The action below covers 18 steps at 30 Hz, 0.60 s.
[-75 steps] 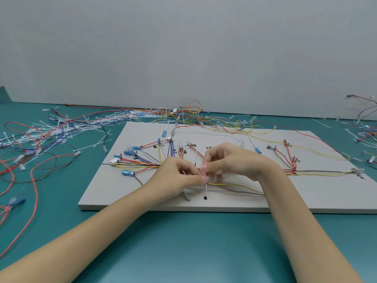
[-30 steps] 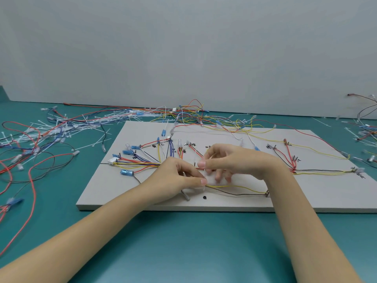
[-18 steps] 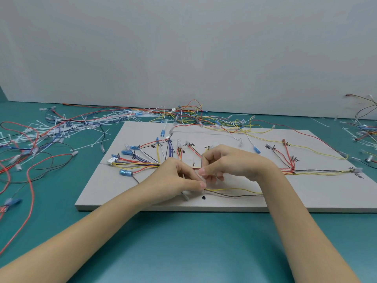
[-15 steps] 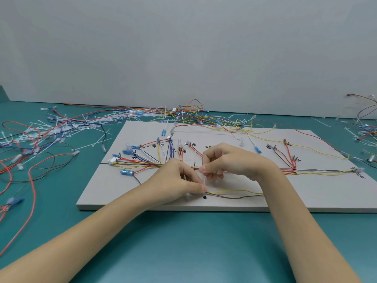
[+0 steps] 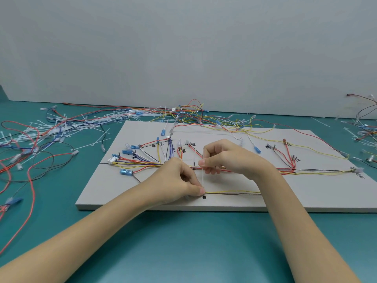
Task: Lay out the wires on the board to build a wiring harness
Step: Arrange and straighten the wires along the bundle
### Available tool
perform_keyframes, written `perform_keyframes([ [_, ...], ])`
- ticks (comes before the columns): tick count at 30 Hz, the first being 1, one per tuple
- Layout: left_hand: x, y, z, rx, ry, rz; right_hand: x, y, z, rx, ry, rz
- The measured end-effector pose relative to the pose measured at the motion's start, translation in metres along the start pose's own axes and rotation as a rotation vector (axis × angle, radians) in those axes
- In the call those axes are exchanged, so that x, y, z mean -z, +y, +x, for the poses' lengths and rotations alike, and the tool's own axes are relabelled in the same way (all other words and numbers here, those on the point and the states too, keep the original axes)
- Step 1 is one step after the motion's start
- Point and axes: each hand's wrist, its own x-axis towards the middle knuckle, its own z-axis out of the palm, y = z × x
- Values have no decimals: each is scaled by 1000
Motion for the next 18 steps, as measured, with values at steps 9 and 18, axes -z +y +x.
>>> perform_keyframes([
  [9,-4,1,2,-15,24,57,-4,-3,1,25,7,-16],
  [18,0,-5,-8,-196,98,236,-18,-2,7,-25,-22,-62],
])
